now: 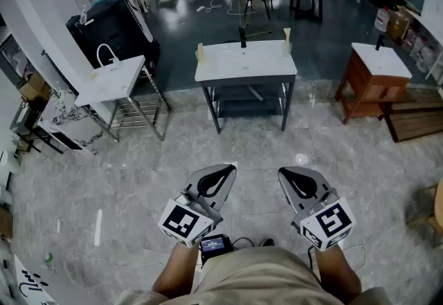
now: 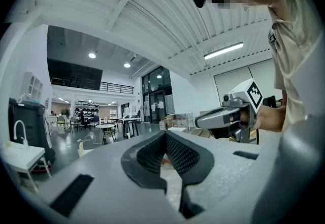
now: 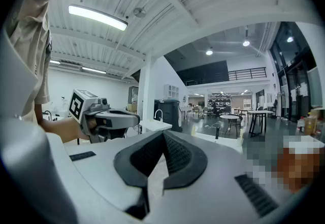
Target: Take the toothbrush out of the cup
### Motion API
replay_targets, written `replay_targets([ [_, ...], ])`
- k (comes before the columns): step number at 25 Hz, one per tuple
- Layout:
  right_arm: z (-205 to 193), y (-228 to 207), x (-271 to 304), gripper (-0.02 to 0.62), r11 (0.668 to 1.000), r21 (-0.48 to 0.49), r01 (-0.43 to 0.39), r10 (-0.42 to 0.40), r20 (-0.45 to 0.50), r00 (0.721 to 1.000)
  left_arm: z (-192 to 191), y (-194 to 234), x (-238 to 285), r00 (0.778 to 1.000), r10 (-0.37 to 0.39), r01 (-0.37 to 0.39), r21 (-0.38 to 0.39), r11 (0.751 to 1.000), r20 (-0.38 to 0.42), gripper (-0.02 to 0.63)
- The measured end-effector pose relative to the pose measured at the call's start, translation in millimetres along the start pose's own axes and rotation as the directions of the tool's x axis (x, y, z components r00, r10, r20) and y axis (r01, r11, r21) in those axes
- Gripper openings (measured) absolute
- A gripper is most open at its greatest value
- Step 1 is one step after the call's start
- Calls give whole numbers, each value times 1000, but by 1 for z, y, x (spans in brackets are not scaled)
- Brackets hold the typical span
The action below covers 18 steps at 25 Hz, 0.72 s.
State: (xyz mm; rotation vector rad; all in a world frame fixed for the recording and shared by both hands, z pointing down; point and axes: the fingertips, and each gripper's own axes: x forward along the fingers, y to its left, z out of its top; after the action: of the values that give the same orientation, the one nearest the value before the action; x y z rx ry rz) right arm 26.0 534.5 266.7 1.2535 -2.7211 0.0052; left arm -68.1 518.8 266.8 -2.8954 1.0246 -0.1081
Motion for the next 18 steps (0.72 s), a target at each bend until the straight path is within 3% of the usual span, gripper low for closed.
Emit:
replay_targets([
  [18, -20, -27, -2, 5, 998, 52, -46, 46, 3, 999, -6, -7, 25, 999, 34, -34, 18, 999, -11, 8],
])
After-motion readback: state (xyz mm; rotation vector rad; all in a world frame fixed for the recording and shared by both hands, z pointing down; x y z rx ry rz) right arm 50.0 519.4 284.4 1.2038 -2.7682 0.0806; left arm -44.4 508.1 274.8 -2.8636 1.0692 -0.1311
